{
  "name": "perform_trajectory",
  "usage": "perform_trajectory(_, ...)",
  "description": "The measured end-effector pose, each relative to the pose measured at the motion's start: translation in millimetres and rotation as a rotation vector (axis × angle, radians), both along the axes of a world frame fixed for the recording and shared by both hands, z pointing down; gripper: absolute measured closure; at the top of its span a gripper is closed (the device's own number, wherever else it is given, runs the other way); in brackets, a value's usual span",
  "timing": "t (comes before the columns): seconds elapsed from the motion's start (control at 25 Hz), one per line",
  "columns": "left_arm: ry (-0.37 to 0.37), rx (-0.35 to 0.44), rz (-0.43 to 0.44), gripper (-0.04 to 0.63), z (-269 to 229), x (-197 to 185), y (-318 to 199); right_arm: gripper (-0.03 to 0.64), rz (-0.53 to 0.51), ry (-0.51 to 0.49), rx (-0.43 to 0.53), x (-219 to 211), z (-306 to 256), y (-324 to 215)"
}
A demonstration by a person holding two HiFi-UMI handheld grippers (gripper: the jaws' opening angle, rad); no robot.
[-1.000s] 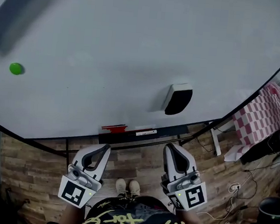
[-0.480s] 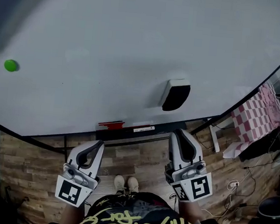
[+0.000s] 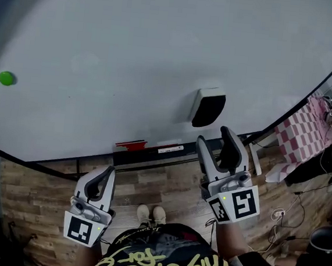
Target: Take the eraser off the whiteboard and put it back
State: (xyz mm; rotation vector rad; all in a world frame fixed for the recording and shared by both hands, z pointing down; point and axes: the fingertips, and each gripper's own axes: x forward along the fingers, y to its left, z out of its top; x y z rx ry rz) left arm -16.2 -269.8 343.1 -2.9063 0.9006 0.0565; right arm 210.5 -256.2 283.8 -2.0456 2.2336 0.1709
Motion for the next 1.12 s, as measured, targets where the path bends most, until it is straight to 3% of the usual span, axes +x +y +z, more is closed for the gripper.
perform_trajectory(1.12,-0.028,0.021,-0.139,0.589,-3.6,-33.9,-2.4,0.345,0.045,0.006,0.039,11.7,-13.3,-57.1)
